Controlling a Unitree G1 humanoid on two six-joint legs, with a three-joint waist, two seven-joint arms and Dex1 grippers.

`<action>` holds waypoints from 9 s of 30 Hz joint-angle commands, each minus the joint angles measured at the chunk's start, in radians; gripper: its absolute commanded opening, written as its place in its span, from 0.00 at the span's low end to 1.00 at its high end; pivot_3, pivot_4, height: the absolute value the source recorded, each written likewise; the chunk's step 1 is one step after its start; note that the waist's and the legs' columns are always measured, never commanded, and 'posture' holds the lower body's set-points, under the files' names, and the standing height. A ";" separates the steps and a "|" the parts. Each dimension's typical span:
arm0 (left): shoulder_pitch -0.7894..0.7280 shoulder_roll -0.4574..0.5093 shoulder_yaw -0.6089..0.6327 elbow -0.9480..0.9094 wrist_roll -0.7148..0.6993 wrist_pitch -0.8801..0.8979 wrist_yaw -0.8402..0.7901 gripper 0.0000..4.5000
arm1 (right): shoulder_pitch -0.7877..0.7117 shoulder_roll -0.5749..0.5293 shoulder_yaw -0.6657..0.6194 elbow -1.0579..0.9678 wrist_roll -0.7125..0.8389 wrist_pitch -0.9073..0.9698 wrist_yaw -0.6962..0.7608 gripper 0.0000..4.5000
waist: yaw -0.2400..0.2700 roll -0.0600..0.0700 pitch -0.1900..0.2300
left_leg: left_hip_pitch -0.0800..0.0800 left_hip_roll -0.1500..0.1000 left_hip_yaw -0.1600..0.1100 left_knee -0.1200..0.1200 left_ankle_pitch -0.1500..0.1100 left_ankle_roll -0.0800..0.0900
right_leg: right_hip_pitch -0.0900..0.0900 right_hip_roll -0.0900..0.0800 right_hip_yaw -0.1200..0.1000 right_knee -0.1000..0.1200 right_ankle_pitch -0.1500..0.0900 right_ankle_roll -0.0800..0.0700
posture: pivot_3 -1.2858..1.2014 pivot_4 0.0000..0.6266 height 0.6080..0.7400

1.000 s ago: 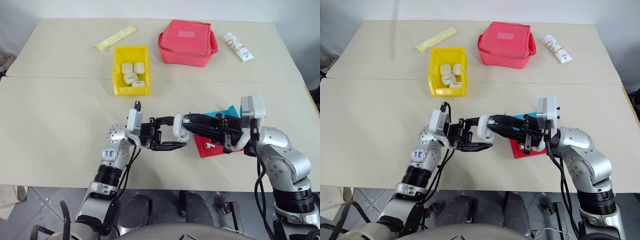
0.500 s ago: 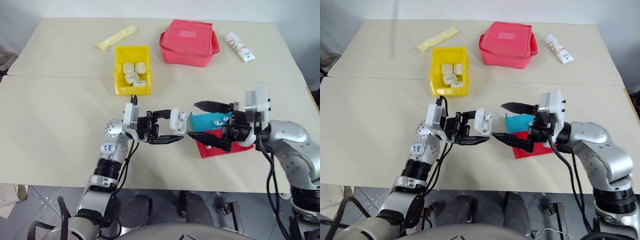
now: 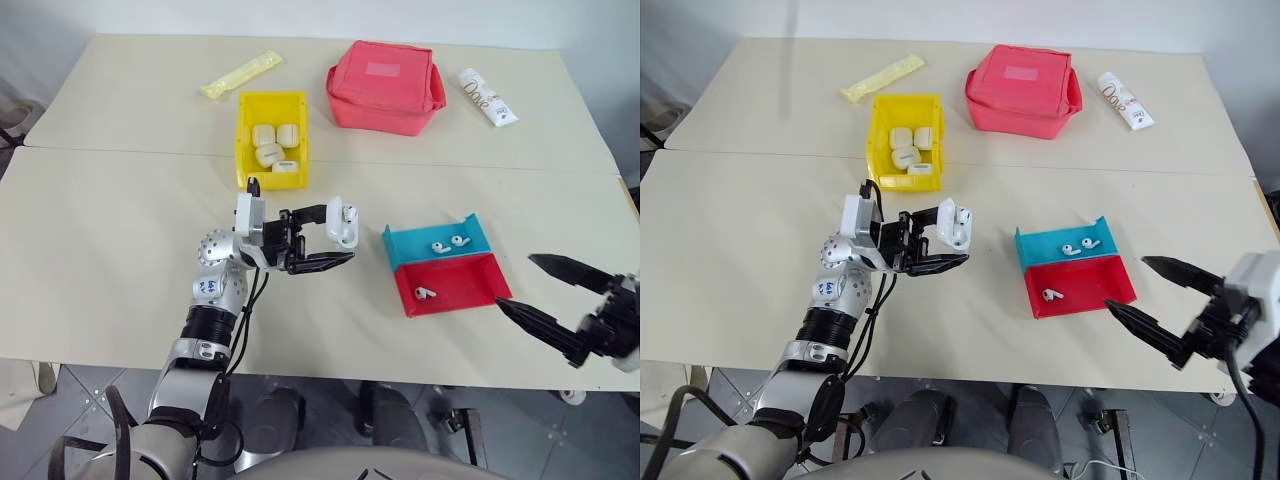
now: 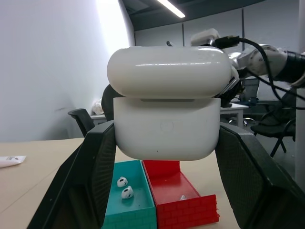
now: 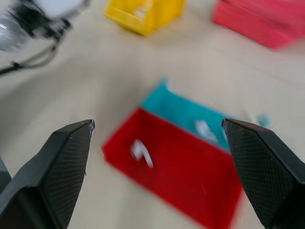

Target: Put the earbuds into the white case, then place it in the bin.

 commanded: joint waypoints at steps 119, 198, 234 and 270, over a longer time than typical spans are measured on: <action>0.074 -0.079 -0.045 -0.036 0.007 -0.098 0.085 0.61 | -1.055 0.177 0.430 0.110 0.006 0.755 0.011 0.11 | -0.027 0.001 -0.001 | -0.011 0.000 -0.003 0.003 0.002 -0.002 | -0.008 0.000 -0.003 0.001 0.006 -0.001 | 0.52 0.24 1.00; 0.050 -0.092 -0.041 -0.096 0.029 -0.039 0.032 0.61 | -0.812 0.039 0.689 0.107 0.251 0.431 -0.342 0.72 | -0.028 0.001 -0.002 | -0.011 -0.002 -0.002 0.003 0.004 0.001 | -0.008 0.000 -0.002 0.002 0.006 -0.001 | 0.52 0.24 1.00; -0.226 0.091 -0.186 0.139 0.441 -0.123 0.273 0.61 | -1.319 0.002 0.959 0.065 0.059 0.657 -0.646 0.01 | -0.027 0.001 -0.002 | -0.012 -0.003 -0.003 0.003 0.004 0.001 | -0.009 -0.001 -0.002 0.002 0.006 -0.001 | 0.52 0.24 1.00; -0.313 0.275 0.111 0.299 0.246 0.068 0.368 0.61 | -0.638 -0.152 0.355 0.243 0.141 0.265 0.046 0.99 | -0.030 0.000 -0.002 | -0.011 -0.002 -0.001 0.003 0.005 0.002 | -0.008 0.000 -0.002 0.002 0.008 0.001 | 0.52 0.24 1.00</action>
